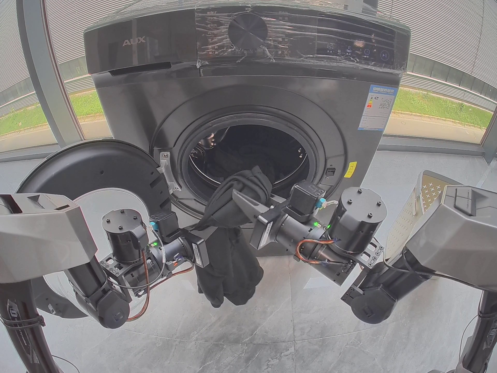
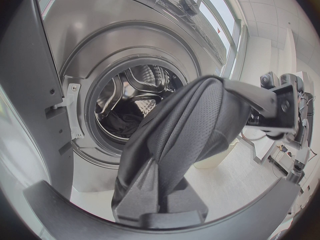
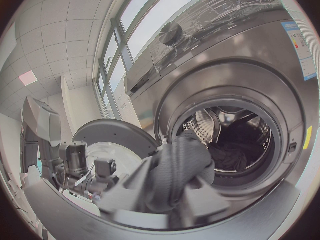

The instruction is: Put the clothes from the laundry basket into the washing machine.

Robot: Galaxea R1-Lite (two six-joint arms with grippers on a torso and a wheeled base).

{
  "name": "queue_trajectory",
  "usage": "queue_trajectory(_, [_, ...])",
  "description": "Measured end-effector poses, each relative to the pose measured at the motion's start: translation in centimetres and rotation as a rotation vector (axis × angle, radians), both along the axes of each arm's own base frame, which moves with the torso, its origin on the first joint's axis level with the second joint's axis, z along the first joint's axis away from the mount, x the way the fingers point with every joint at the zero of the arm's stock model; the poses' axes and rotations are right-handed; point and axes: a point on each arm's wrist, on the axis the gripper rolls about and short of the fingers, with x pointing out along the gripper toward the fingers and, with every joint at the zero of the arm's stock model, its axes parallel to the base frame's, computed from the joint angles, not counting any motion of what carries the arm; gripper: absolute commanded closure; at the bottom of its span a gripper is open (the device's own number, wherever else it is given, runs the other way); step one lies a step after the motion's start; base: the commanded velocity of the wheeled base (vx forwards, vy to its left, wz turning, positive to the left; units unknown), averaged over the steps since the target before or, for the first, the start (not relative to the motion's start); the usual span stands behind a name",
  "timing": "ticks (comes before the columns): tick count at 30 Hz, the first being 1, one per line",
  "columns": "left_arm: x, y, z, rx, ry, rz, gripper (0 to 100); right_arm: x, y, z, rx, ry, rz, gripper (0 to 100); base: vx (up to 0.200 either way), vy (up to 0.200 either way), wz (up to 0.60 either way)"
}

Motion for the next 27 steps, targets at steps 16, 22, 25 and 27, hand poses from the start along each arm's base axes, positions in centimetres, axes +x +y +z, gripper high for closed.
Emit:
queue_trajectory(16, [0.3,0.1,1.0,-0.019,-0.036,0.015,100,-5.7,-6.0,-5.6,-0.243,0.232,-0.003,0,0.000,0.000,0.00])
queue_trajectory(22, [0.1,0.1,1.5,-0.026,-0.048,0.015,100,-6.5,-10.3,-6.8,-0.293,0.321,-0.096,0,0.000,0.000,0.00])
queue_trajectory(25, [-0.2,0.2,1.8,-0.028,-0.053,0.014,100,-6.0,-12.0,-6.8,-0.286,0.339,-0.160,0,0.000,0.000,0.00])
queue_trajectory(27, [-0.4,0.3,2.1,-0.031,-0.058,0.014,100,-5.6,-13.0,-6.6,-0.271,0.343,-0.200,0,0.000,0.000,0.00])
